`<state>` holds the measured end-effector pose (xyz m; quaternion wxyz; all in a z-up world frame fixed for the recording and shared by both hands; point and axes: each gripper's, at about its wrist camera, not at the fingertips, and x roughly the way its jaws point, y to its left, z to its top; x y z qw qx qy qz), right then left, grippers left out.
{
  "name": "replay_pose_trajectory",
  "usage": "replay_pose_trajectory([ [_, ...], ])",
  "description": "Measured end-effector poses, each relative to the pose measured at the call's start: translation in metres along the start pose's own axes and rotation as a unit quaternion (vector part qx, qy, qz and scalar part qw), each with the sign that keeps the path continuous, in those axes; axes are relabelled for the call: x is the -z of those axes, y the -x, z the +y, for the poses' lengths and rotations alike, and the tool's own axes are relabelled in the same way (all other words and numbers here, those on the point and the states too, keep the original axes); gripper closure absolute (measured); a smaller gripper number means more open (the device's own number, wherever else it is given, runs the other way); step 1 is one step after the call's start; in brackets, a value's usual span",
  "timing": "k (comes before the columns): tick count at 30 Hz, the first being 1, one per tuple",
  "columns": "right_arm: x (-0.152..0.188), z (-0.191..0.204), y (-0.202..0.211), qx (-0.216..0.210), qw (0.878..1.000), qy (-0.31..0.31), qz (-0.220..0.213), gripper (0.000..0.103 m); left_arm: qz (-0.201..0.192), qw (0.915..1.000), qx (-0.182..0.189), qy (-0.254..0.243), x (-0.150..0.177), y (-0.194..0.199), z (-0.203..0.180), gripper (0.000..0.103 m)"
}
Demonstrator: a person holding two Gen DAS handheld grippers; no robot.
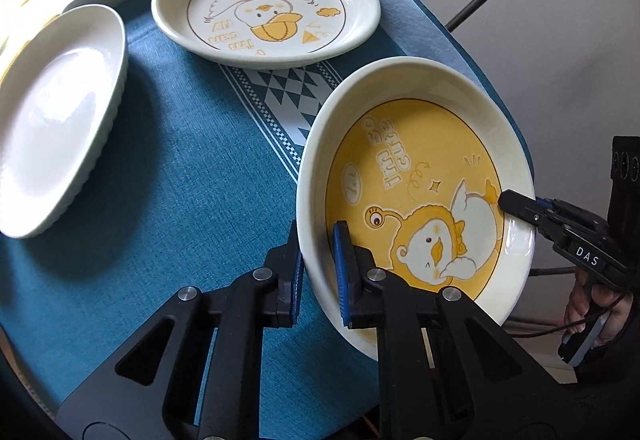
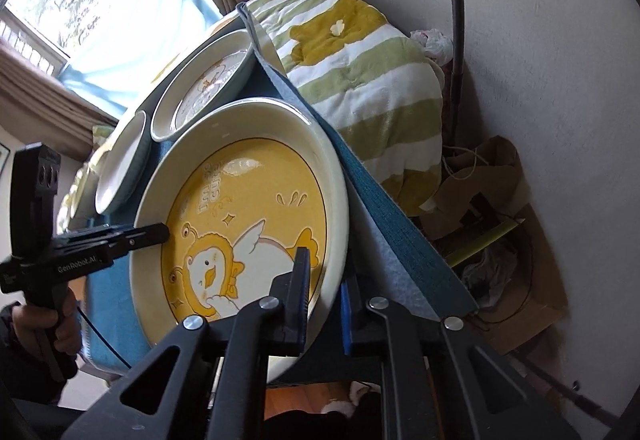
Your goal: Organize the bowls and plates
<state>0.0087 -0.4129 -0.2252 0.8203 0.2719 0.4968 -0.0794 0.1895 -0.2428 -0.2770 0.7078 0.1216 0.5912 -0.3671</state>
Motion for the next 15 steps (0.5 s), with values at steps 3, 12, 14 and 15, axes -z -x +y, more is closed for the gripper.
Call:
replay_pose_trajectory([
  [3, 0.000, 0.001, 0.002, 0.001, 1.000, 0.007, 0.000, 0.091, -0.009, 0.9999, -0.007, -0.009, 0.000, 0.012, -0.007, 0.091],
  [12, -0.005, 0.020, 0.012, 0.002, 0.999, 0.051, -0.013, 0.091, -0.037, 0.9991, -0.016, 0.008, 0.011, 0.044, -0.016, 0.091],
  [14, -0.008, 0.029, 0.016, -0.003, 0.998, 0.066, -0.016, 0.091, -0.049, 0.9984, -0.019, 0.021, 0.017, 0.056, -0.012, 0.091],
  [15, -0.010, 0.034, 0.018, -0.006, 0.997, 0.075, -0.016, 0.091, -0.055, 0.9978, -0.023, 0.027, 0.021, 0.064, -0.009, 0.091],
])
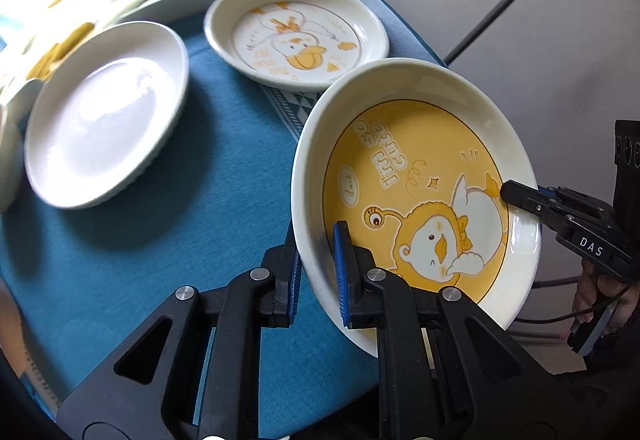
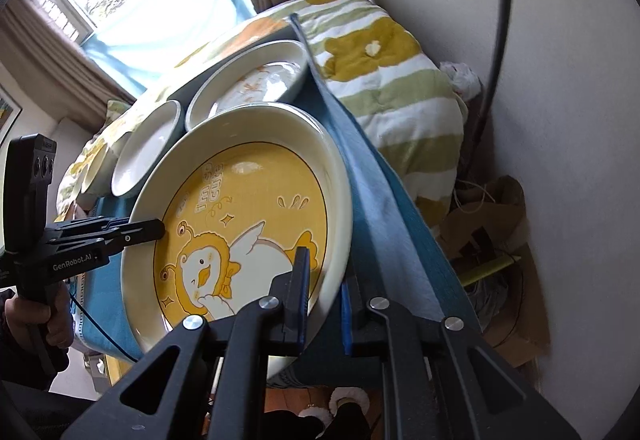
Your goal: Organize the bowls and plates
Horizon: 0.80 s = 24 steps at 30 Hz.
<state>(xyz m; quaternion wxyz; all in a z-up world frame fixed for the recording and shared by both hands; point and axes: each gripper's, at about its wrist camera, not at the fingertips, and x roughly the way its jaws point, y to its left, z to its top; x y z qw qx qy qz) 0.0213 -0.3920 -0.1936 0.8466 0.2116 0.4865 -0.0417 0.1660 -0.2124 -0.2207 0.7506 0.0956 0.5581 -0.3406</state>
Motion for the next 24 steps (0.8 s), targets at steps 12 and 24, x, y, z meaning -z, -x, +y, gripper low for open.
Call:
replay_pose_trajectory([
  [12, -0.021, 0.105, -0.013, -0.073, 0.988, 0.132, 0.035, 0.090, -0.066, 0.9883, -0.062, 0.123, 0.070, 0.092, 0.087, 0.091],
  [24, 0.014, 0.217, -0.085, -0.125, 0.964, 0.213, 0.101, 0.090, -0.056, 0.9668, -0.097, 0.230, 0.168, 0.118, 0.191, 0.091],
])
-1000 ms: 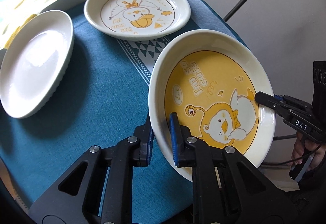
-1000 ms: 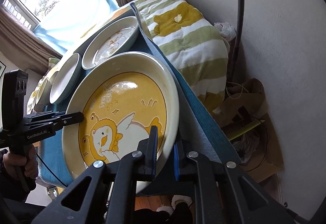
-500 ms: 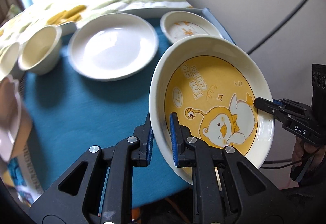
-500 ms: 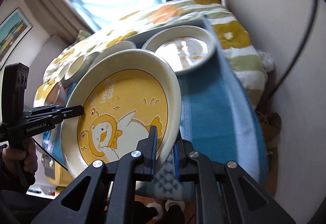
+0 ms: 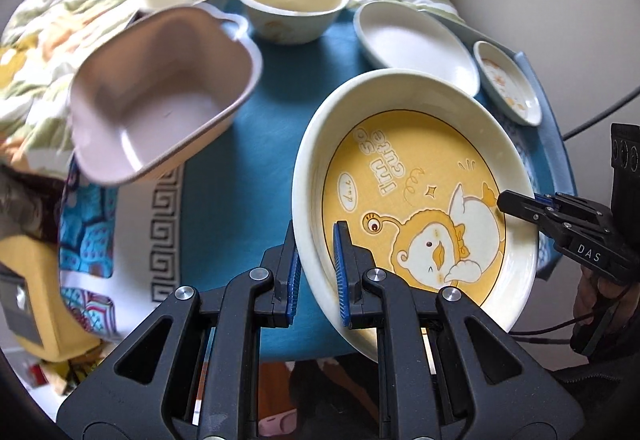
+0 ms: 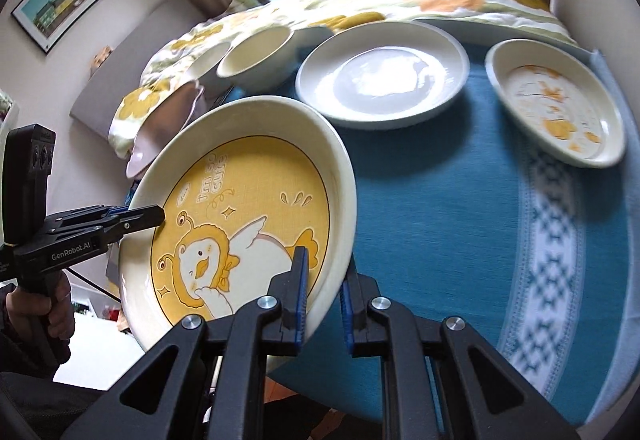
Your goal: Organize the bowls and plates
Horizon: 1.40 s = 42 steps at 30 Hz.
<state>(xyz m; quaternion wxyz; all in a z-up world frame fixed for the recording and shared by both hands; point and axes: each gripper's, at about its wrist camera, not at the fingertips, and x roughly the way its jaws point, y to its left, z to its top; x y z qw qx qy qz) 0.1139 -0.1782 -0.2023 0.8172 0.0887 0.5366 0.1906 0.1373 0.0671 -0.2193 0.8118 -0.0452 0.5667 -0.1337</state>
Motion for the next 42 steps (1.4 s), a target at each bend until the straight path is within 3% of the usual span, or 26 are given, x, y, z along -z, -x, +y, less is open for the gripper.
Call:
replay_pose_trajectory([
  [4, -0.004, 0.018, -0.029, -0.004, 1.000, 0.010, 0.015, 0.090, 0.005, 0.9997, 0.000, 0.023, 0.010, -0.009, 0.036, 0.091],
  [10, -0.003, 0.031, -0.047, -0.006, 1.000, 0.016, 0.020, 0.090, -0.003, 0.9993, 0.005, 0.037, 0.010, -0.018, 0.060, 0.091],
  [24, 0.004, 0.039, -0.054, 0.011, 0.999, 0.029, 0.030, 0.090, -0.006, 0.9984, 0.005, 0.057, 0.015, -0.031, 0.068, 0.091],
  [34, 0.003, 0.041, -0.056, 0.015, 0.999, 0.023, 0.030, 0.090, -0.011, 0.9985, -0.027, 0.046, 0.018, -0.029, 0.054, 0.090],
  [38, 0.004, 0.041, -0.055, 0.020, 0.999, 0.020, 0.028, 0.090, -0.012, 0.9985, -0.039, 0.035, 0.016, -0.028, 0.048, 0.082],
  [39, 0.004, 0.041, -0.054, 0.020, 0.999, 0.019, 0.028, 0.090, -0.011, 0.9985, -0.045, 0.030, 0.017, -0.028, 0.045, 0.072],
  [40, 0.004, 0.040, -0.054, 0.021, 0.999, 0.017, 0.028, 0.090, -0.012, 0.9982, -0.053, 0.025, 0.018, -0.028, 0.042, 0.054],
  [42, 0.004, 0.040, -0.054, 0.022, 0.999, 0.012, 0.031, 0.090, -0.022, 0.9975, -0.065, 0.019, 0.019, -0.024, 0.038, 0.038],
])
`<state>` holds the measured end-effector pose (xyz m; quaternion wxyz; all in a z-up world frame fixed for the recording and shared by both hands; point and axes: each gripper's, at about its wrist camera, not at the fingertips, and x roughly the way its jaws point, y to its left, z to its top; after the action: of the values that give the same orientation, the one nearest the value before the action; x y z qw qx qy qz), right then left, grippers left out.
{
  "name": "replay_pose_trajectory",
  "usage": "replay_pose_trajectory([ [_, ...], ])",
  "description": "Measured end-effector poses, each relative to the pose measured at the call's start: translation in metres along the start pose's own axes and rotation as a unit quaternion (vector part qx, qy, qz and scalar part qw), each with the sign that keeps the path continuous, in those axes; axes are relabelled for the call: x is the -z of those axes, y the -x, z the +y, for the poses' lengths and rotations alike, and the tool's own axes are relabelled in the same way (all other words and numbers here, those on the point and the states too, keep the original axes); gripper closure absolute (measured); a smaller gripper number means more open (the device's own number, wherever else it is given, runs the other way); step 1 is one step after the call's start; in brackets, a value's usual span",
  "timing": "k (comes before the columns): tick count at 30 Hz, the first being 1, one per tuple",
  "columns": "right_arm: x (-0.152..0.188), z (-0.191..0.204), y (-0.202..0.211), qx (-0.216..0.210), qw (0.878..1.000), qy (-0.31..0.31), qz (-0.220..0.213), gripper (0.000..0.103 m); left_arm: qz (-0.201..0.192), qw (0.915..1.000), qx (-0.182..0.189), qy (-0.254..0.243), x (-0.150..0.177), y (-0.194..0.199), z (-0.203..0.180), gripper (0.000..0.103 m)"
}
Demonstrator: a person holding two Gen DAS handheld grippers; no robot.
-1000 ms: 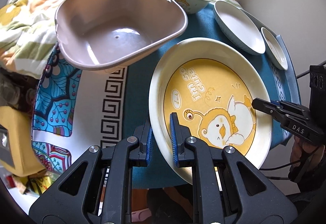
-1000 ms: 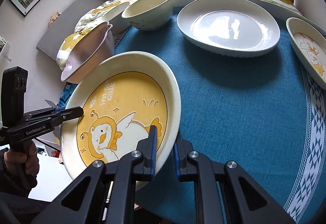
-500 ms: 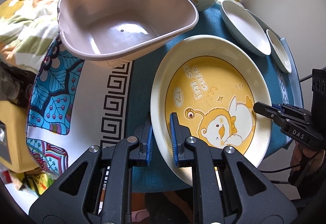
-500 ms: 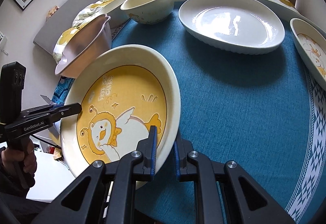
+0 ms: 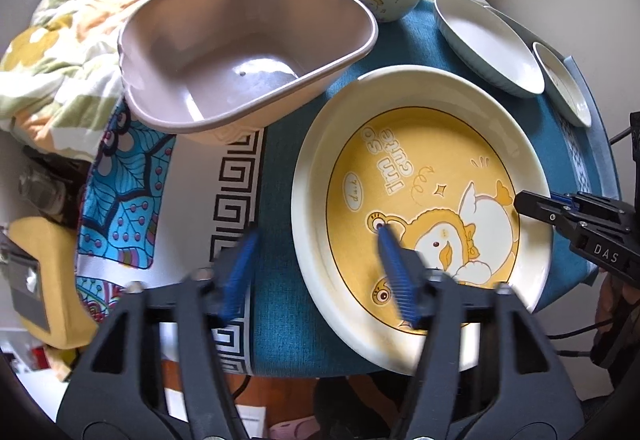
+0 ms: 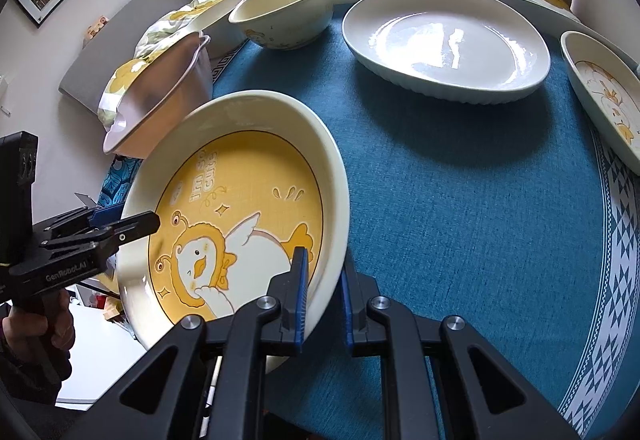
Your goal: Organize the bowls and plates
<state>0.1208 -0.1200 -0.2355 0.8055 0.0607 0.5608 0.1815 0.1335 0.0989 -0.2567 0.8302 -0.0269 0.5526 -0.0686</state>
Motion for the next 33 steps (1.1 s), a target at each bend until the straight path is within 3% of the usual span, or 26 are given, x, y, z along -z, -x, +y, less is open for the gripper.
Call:
replay_pose_trajectory([
  [2, -0.001, 0.000, 0.000, 0.009, 1.000, -0.001, 0.003, 0.086, -0.002, 1.0000, -0.002, -0.006, 0.000, 0.004, -0.001, 0.037],
  [4, -0.001, 0.002, 0.006, 0.025, 1.000, 0.003, -0.001, 0.076, -0.001, 1.0000, -0.005, -0.008, -0.001, 0.010, -0.003, 0.037],
  [9, -0.001, -0.002, 0.039, 0.036, 0.999, -0.008, -0.019, 0.074, -0.020, 0.9997, 0.008, -0.015, -0.004, 0.044, -0.010, 0.038],
  [15, -0.011, -0.007, 0.116, 0.063, 0.994, -0.017, -0.090, 0.074, -0.097, 0.9934, 0.034, -0.052, -0.031, 0.112, -0.040, 0.037],
  [17, -0.020, -0.011, 0.145, 0.069, 0.990, -0.012, -0.122, 0.071, -0.129, 0.9889, 0.040, -0.063, -0.045, 0.131, -0.054, 0.027],
  [18, -0.025, -0.013, 0.158, 0.066, 0.988, -0.005, -0.138, 0.050, -0.143, 0.9867, 0.040, -0.066, -0.054, 0.137, -0.061, 0.008],
  [19, -0.030, -0.015, 0.170, 0.067, 0.987, 0.002, -0.149, 0.014, -0.156, 0.9845, 0.040, -0.069, -0.063, 0.143, -0.068, 0.000],
  [20, -0.035, -0.017, 0.180, 0.074, 0.985, 0.008, -0.156, 0.000, -0.170, 0.9817, 0.046, -0.072, -0.071, 0.148, -0.075, 0.000],
  [28, -0.085, -0.063, 0.211, 0.095, 0.975, 0.039, -0.196, 0.000, -0.163, 0.9821, 0.080, -0.049, -0.120, 0.137, -0.121, 0.000],
  [33, -0.125, -0.114, 0.193, 0.052, 0.988, 0.028, -0.144, 0.000, -0.136, 0.9891, 0.056, -0.007, -0.138, 0.103, -0.140, 0.000],
])
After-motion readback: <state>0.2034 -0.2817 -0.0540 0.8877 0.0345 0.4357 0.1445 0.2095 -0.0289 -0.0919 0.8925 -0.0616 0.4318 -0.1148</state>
